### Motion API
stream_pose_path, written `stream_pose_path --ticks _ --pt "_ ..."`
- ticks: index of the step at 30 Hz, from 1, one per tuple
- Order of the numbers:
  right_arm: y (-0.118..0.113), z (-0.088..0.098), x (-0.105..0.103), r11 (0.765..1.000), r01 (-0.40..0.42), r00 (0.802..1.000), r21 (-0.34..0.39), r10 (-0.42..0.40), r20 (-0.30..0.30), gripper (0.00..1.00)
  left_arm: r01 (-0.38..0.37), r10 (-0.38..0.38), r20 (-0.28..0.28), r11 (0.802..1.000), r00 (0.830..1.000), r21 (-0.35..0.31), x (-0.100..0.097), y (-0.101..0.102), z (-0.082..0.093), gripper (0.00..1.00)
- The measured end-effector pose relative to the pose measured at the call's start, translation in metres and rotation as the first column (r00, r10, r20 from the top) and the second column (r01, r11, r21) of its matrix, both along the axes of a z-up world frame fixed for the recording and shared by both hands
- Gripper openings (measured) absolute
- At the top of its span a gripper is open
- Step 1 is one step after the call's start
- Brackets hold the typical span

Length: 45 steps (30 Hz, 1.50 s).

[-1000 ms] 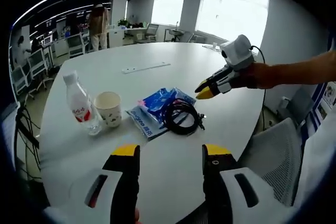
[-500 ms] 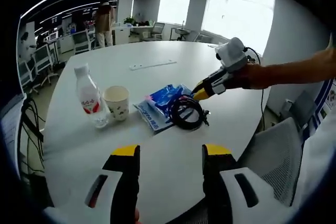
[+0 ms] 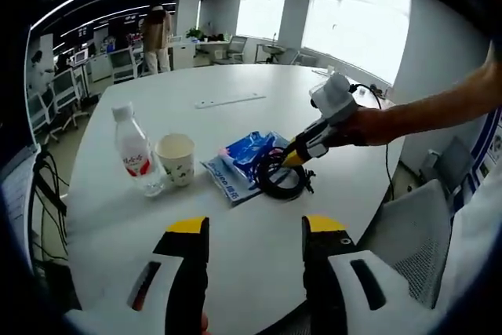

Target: Arrange the tabletop items into an orderly group along one side of the table until the central work area is clear of visible clutter.

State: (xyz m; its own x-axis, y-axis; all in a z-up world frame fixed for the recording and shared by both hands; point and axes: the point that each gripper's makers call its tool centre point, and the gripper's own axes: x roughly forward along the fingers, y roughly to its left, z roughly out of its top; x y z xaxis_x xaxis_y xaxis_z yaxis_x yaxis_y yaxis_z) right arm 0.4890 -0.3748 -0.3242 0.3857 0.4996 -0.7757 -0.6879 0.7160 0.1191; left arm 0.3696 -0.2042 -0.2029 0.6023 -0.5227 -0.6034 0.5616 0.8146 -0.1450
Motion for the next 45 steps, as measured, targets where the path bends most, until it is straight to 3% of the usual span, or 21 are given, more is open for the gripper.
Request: stream_pose_path --ticks 7,16,29,45 --pt "-0.001 -0.004 -0.003 0.997 -0.038 0.999 -0.062 0.04 0.025 0.18 -0.006 0.006 -0.003 1.0 1.0 0.001 -0.002 0.004 -0.001 0.47" --pt "-0.002 -0.002 -0.013 0.996 -0.051 0.998 -0.079 0.054 0.04 0.05 -0.011 0.011 -0.001 1.0 1.0 -0.002 -0.003 0.005 0.0 0.46" --pt "0.002 0.008 -0.027 0.993 -0.094 0.993 -0.067 0.098 0.059 0.04 0.005 -0.005 0.007 1.0 1.0 -0.005 -0.003 -0.001 0.002 0.46" --pt "-0.013 0.033 -0.044 0.998 -0.051 0.993 -0.045 0.056 0.108 0.04 0.033 -0.033 0.019 0.999 0.999 -0.015 -0.004 -0.012 0.004 0.46"
